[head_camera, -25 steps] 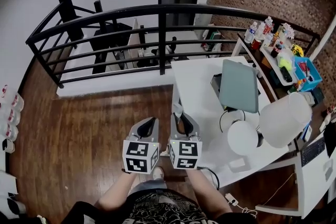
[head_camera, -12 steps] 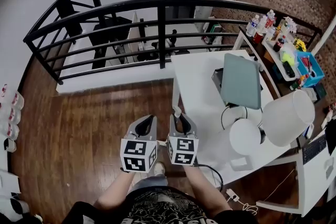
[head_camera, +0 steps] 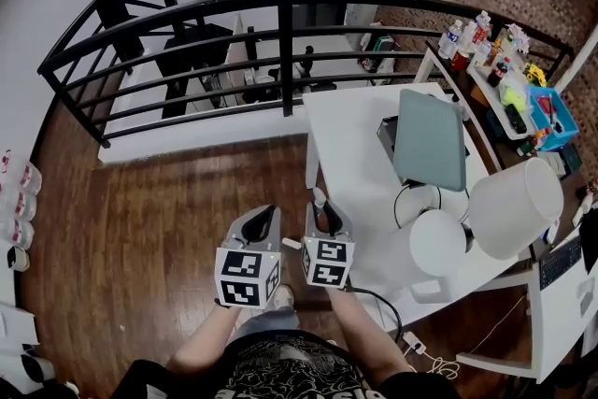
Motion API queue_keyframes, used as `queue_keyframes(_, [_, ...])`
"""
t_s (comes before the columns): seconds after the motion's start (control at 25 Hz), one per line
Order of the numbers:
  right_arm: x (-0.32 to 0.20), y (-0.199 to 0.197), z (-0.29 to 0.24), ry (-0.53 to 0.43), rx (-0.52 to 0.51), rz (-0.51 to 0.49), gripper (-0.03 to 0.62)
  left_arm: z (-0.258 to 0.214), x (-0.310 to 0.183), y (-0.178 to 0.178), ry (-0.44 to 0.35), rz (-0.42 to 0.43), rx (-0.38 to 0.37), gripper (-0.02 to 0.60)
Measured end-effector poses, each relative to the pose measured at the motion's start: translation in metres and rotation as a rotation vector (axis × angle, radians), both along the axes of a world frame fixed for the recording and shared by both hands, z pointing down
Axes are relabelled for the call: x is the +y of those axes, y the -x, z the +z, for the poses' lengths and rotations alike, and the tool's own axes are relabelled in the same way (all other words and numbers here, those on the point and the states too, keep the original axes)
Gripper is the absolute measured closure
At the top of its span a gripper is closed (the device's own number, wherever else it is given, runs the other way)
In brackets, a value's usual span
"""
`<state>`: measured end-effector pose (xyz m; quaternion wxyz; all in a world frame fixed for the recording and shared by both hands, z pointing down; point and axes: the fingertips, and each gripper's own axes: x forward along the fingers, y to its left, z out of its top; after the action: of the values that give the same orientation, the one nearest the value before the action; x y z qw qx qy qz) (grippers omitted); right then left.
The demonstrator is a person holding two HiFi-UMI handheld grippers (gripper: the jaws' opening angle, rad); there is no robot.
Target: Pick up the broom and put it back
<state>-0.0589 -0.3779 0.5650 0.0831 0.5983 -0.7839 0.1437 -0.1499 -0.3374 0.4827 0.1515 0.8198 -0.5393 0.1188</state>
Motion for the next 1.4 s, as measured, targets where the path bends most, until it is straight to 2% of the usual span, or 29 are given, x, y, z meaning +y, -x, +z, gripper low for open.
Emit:
queue_keyframes(0.64, [-0.009, -0.037, 0.005, 0.014, 0.015, 0.078, 0.496, 0.002, -0.002, -0.023, 0.004, 0.047, 0.003, 0.576])
queue_keyframes(1.4, [-0.012, -0.061, 0.013, 0.029, 0.024, 0.113, 0.488, -0.004, -0.002, -0.03, -0.005, 0.041, 0.005, 0.576])
